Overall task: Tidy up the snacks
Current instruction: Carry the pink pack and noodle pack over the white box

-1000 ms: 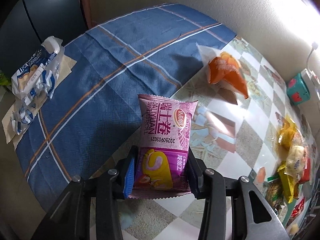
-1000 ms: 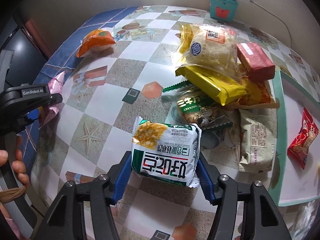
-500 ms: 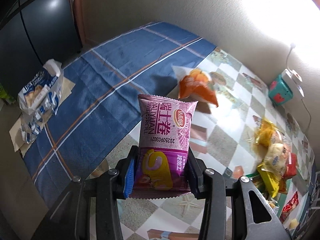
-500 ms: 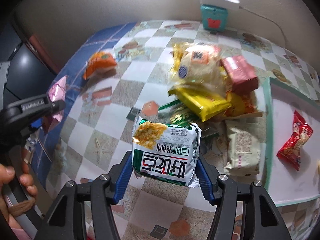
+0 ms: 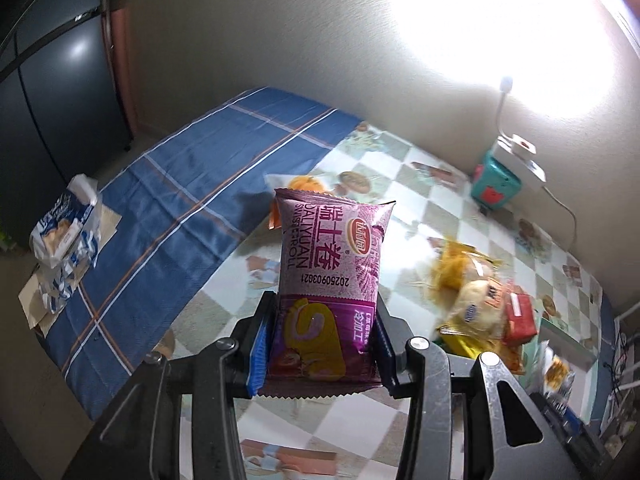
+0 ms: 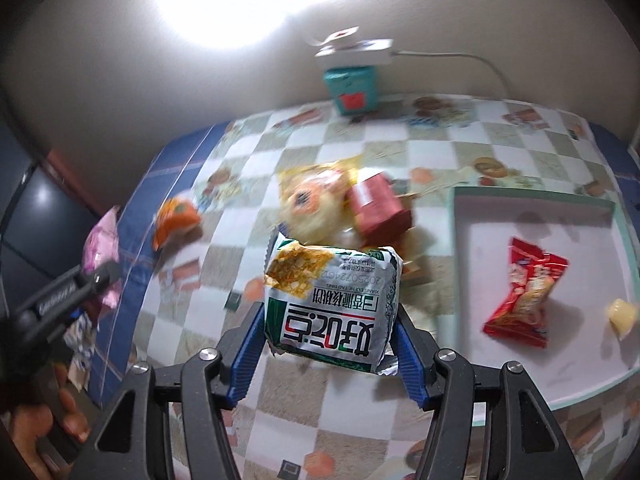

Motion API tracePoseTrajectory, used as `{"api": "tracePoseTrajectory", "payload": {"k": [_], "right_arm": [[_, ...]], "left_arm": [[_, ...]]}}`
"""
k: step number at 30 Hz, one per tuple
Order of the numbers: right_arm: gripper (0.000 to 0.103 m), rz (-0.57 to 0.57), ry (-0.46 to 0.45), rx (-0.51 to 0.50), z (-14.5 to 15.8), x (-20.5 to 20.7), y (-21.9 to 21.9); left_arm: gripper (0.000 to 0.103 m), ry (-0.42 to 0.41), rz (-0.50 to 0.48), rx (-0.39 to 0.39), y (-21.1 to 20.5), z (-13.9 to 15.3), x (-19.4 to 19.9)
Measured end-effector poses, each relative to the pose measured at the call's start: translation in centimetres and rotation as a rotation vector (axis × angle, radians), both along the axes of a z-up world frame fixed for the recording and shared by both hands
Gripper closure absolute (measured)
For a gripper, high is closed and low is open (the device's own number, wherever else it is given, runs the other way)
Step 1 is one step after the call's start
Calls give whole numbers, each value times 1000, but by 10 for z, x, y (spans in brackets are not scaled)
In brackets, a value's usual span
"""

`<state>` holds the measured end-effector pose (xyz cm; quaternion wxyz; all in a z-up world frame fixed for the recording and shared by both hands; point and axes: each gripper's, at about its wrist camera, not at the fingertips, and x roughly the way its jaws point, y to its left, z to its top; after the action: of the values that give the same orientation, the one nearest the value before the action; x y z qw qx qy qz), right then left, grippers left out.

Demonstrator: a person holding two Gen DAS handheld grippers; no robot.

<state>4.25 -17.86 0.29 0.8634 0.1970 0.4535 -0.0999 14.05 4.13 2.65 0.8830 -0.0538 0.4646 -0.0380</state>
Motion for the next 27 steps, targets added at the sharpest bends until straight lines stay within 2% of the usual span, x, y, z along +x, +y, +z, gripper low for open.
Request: {"api": "tracePoseTrajectory", "payload": {"k": [5, 17, 27], "right_arm": [[40, -110, -22, 21, 8, -12, -41], [40, -348, -52, 86, 11, -51, -138], [40, -494, -50, 106, 7, -83, -192]], "left_arm": [[57, -18, -66, 4, -29, 8, -10], [57, -46, -276, 69, -119, 15, -39], [57, -53, -450, 136, -193, 11, -68]]}}
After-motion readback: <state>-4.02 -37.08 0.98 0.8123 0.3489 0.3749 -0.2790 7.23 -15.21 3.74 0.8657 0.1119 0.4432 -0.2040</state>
